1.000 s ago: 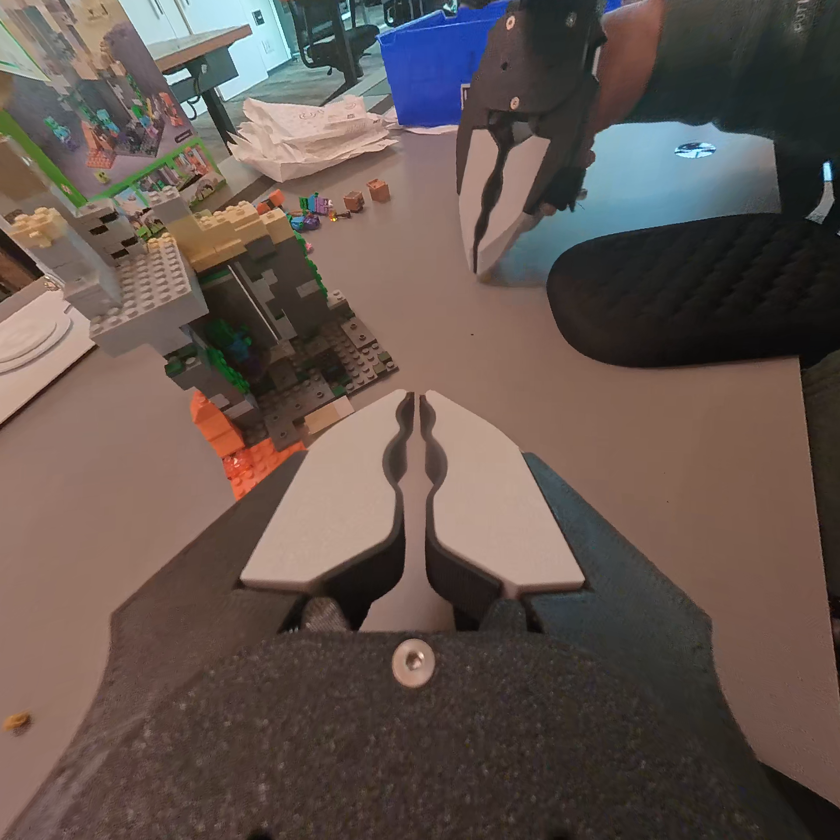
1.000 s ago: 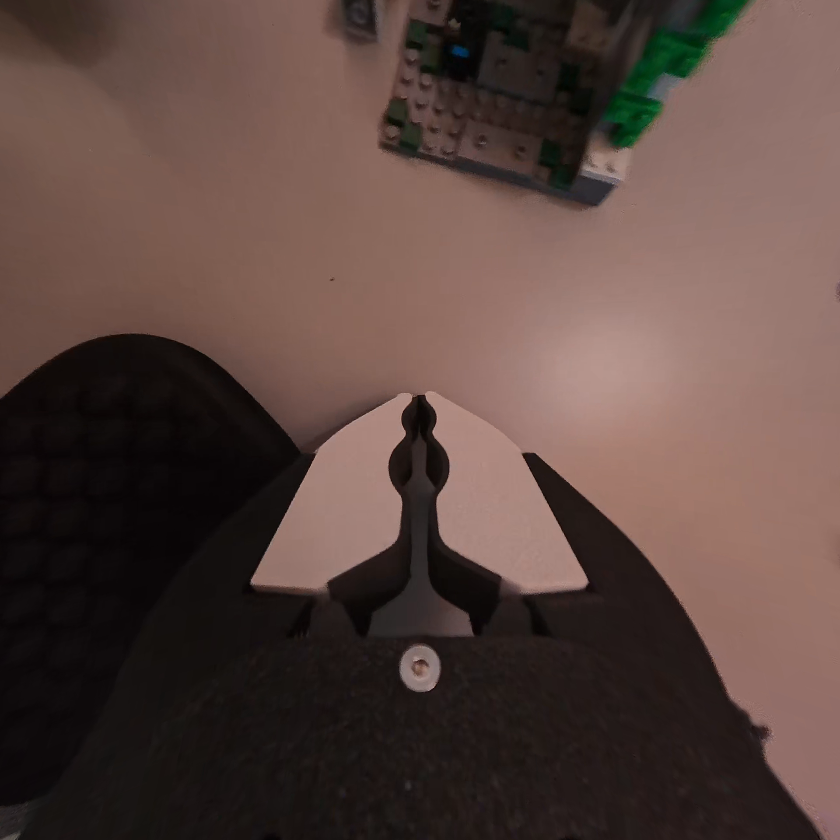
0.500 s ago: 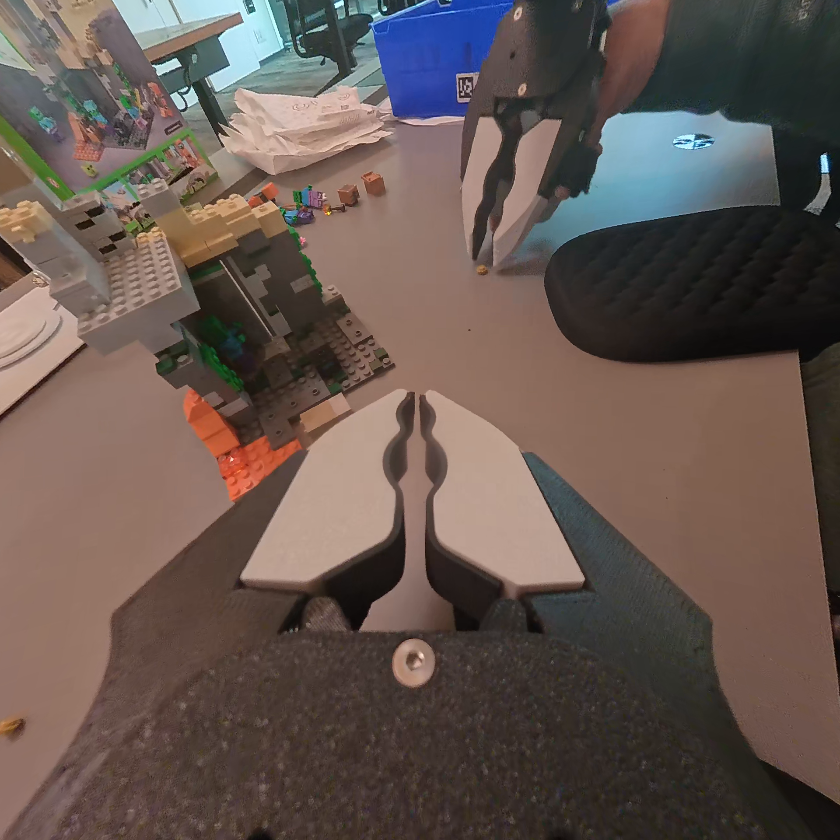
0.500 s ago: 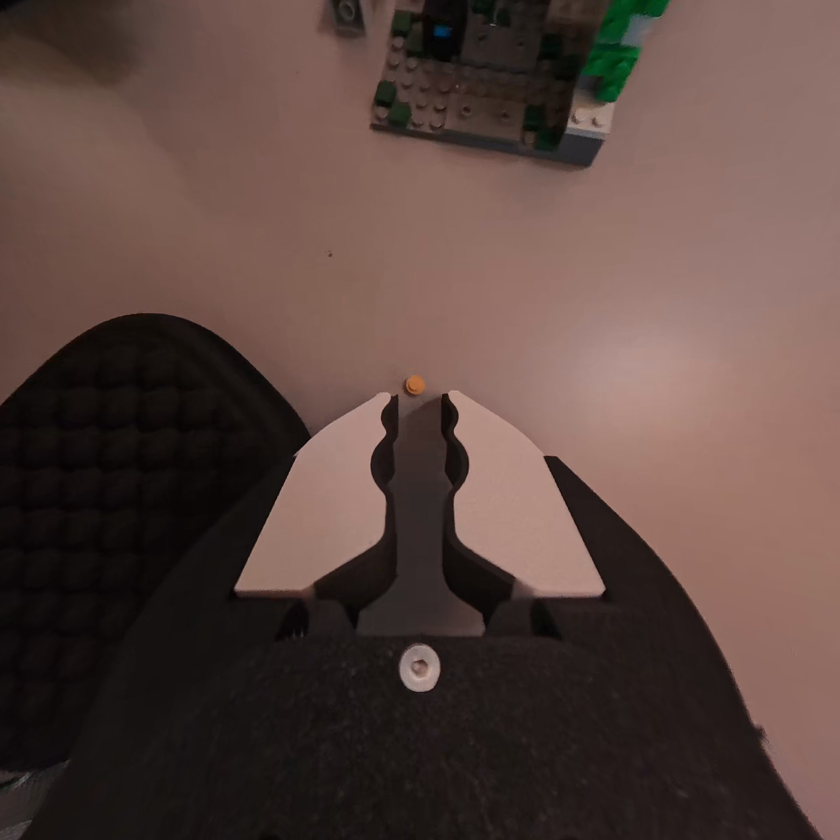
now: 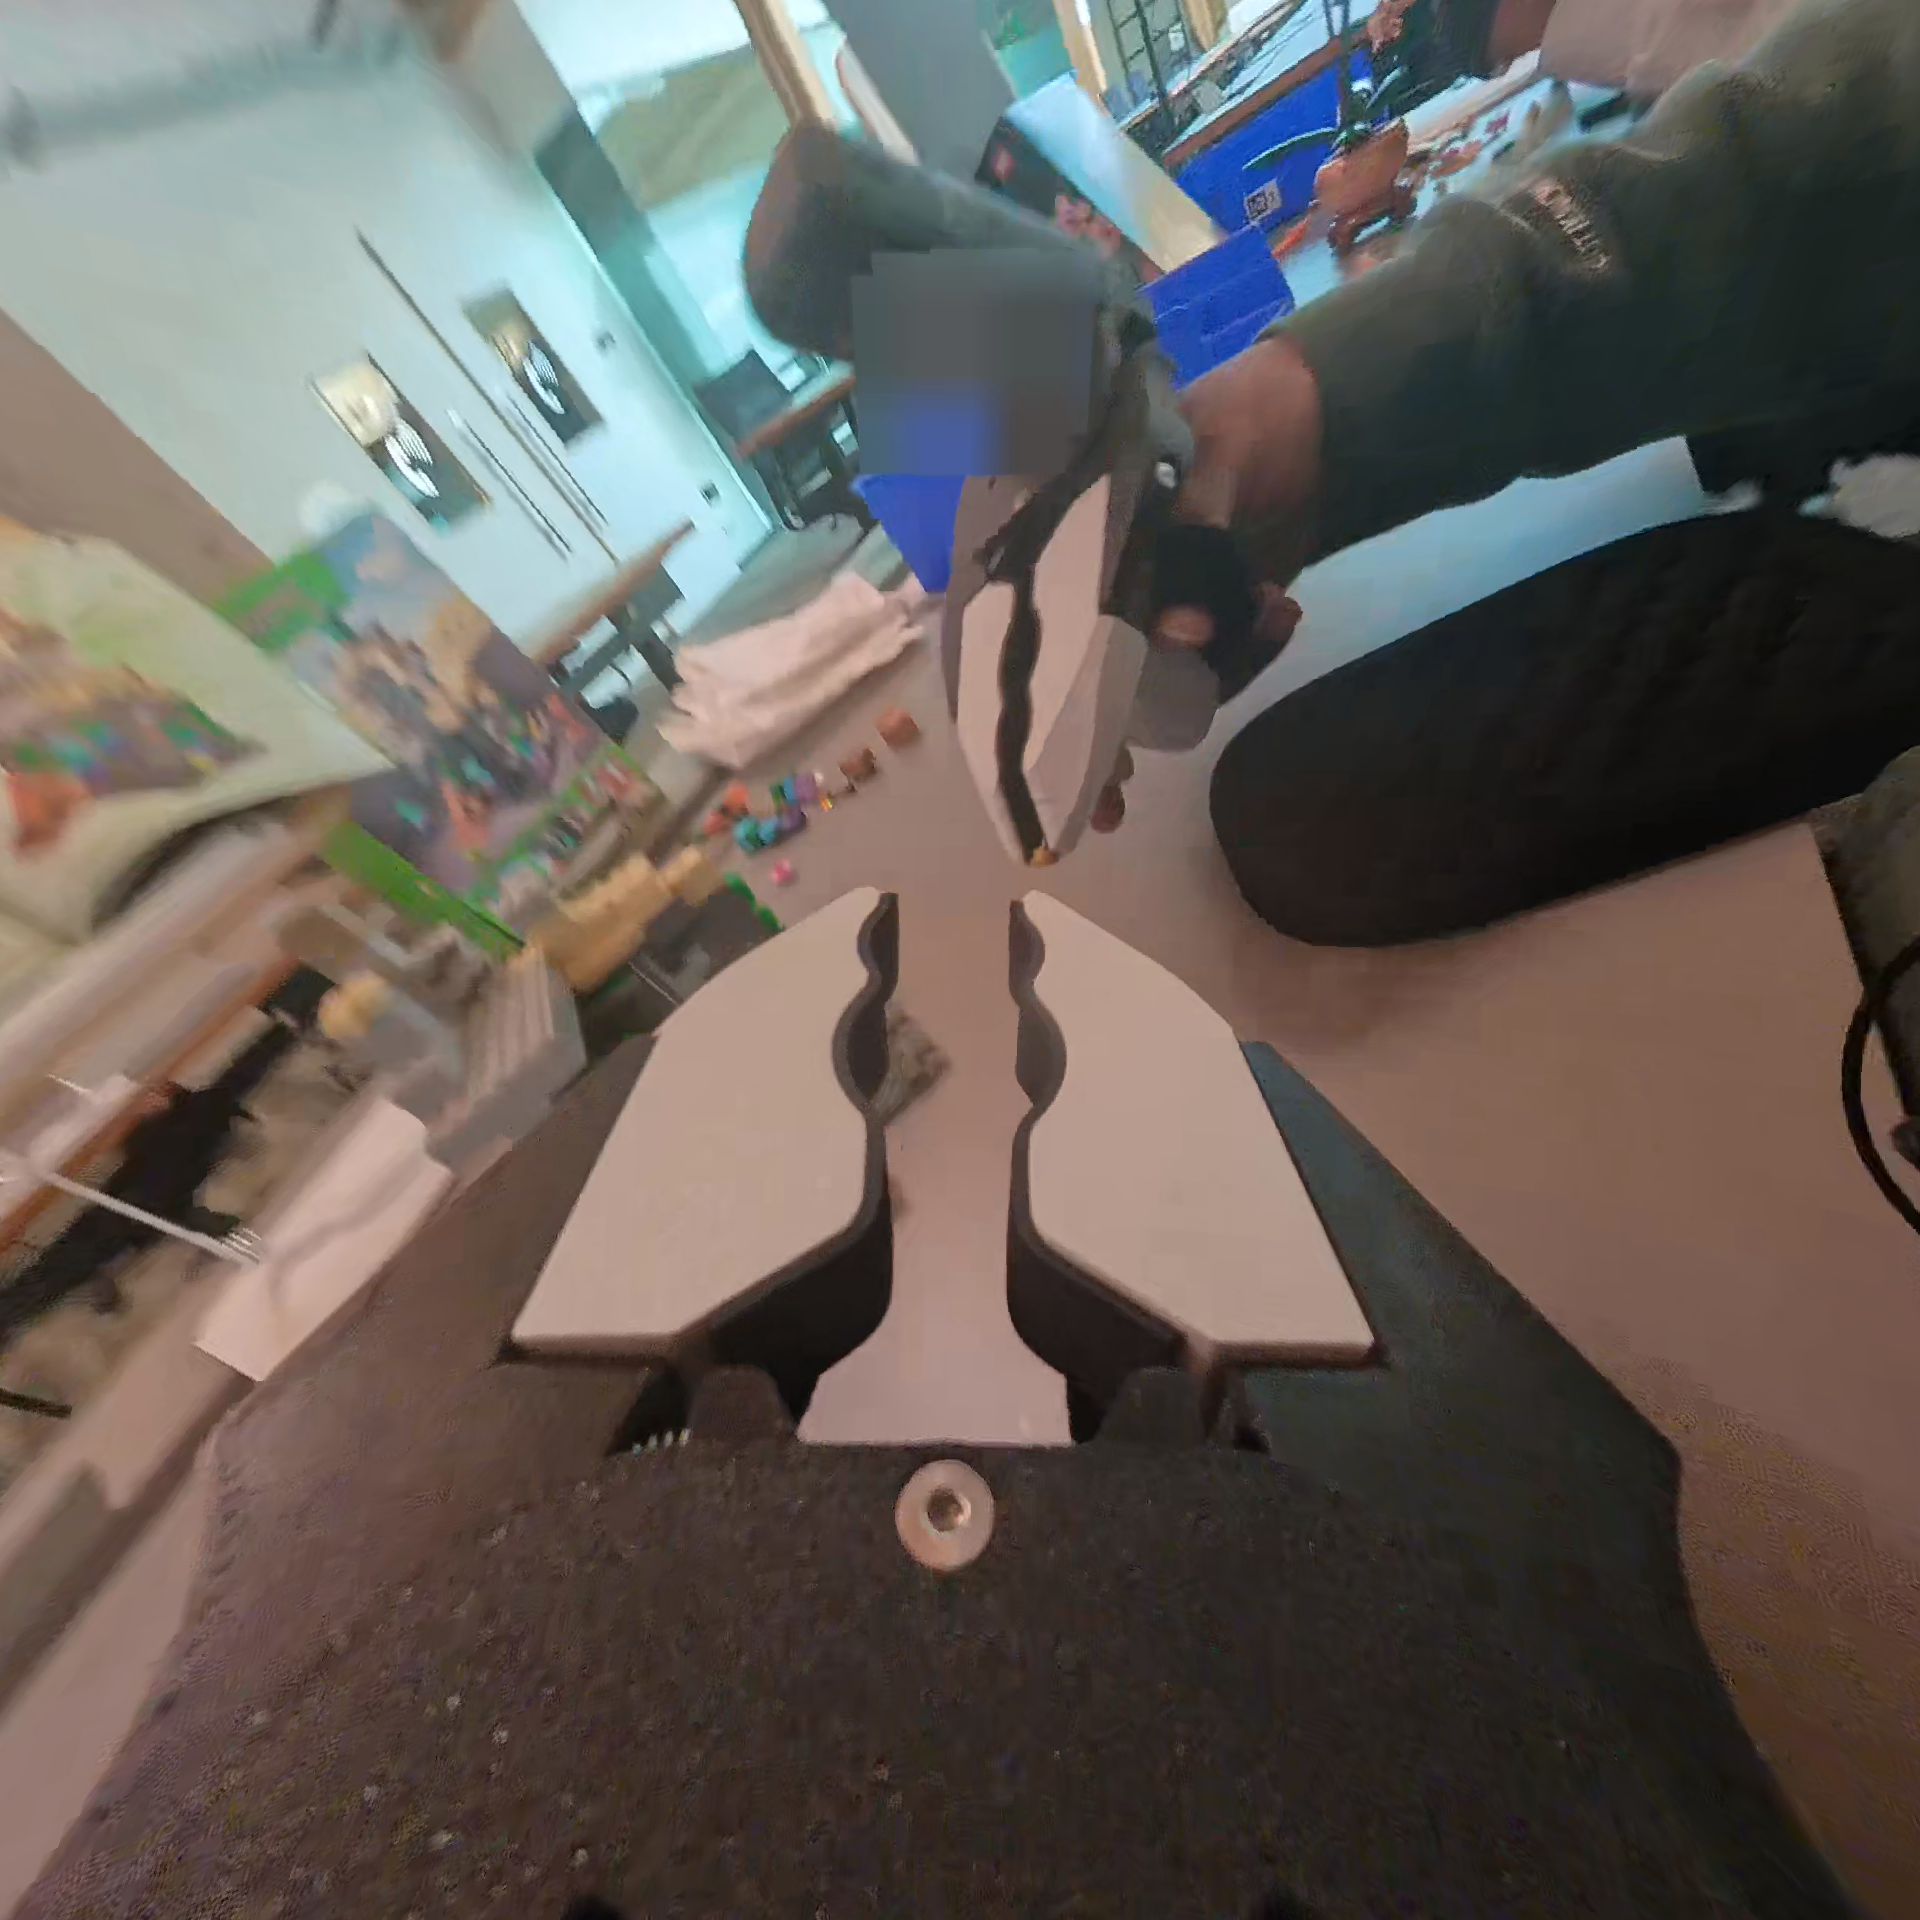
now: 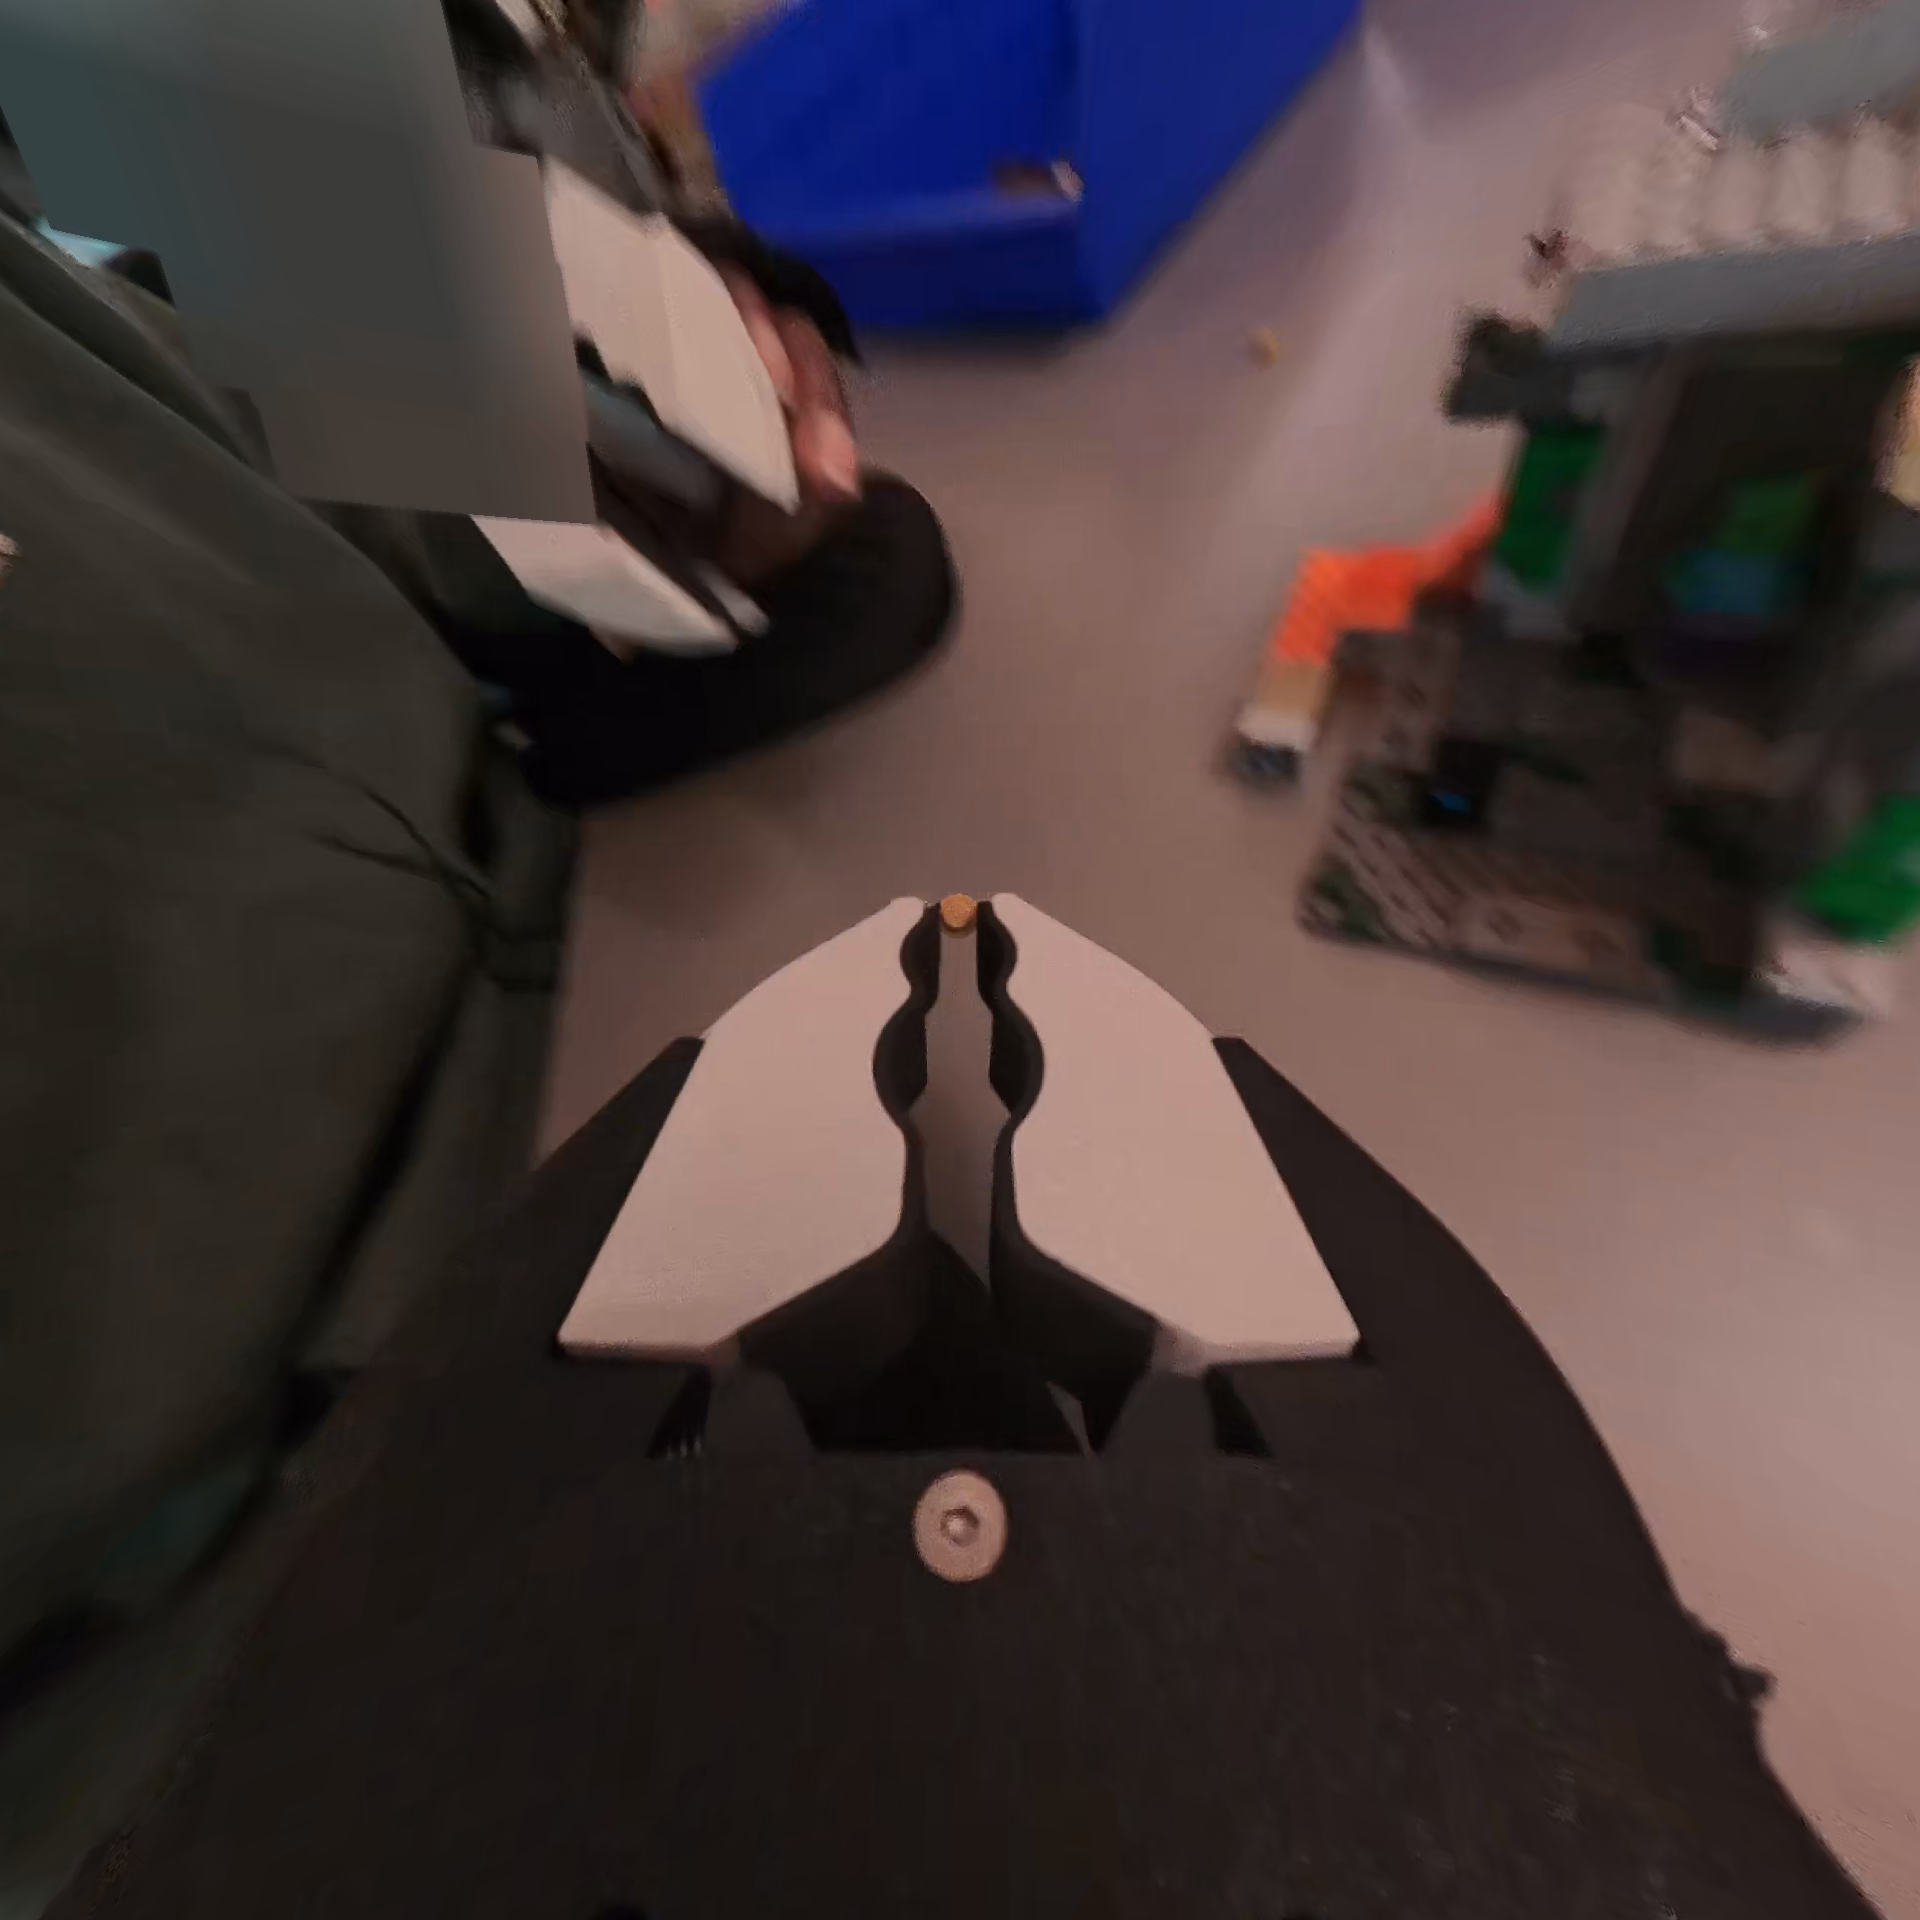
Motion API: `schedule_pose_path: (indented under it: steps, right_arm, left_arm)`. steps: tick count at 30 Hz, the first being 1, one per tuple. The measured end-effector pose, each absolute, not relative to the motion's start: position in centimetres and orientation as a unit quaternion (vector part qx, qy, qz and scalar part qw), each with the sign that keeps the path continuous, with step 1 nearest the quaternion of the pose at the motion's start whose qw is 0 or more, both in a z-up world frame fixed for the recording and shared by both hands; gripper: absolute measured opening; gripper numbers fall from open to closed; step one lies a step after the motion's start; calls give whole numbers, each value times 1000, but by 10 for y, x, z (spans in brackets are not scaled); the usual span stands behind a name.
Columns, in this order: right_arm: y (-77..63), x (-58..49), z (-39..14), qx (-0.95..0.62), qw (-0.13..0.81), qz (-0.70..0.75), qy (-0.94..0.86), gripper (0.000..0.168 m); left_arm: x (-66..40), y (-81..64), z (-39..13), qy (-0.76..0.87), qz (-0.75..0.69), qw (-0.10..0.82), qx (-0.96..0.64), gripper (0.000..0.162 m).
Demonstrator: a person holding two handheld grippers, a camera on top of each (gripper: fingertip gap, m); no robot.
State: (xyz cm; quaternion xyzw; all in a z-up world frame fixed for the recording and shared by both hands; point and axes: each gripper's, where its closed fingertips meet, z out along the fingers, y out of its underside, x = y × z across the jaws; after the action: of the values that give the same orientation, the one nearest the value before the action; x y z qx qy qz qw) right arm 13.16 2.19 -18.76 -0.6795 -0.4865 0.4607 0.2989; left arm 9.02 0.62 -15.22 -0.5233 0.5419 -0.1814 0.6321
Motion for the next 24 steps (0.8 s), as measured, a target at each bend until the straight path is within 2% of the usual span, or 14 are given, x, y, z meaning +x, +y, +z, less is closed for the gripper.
schedule_pose_path:
  steps: [5,11,15,18,21,24]
  right_arm:
    - [-3,94,-143,-609,259,616,-428,6]
    - [-14,77,-129,-575,224,673,-407,7]
    - [-12,75,-132,-578,226,674,-400,6]
    - [-3,85,-129,-584,240,675,-382,12]
    - [11,104,-136,-612,281,636,-378,16]
    - [21,124,-151,-647,329,564,-394,18]
  left_arm:
    - [98,-7,-137,562,-99,684,-455,19]
    - [93,-7,-132,556,-68,701,-442,7]
    - [86,-8,-132,556,-77,691,-456,6]
    - [61,3,-127,542,-51,689,-479,6]
    - [-3,36,-114,499,18,671,-548,7]
    - [-93,73,-111,444,85,602,-658,7]
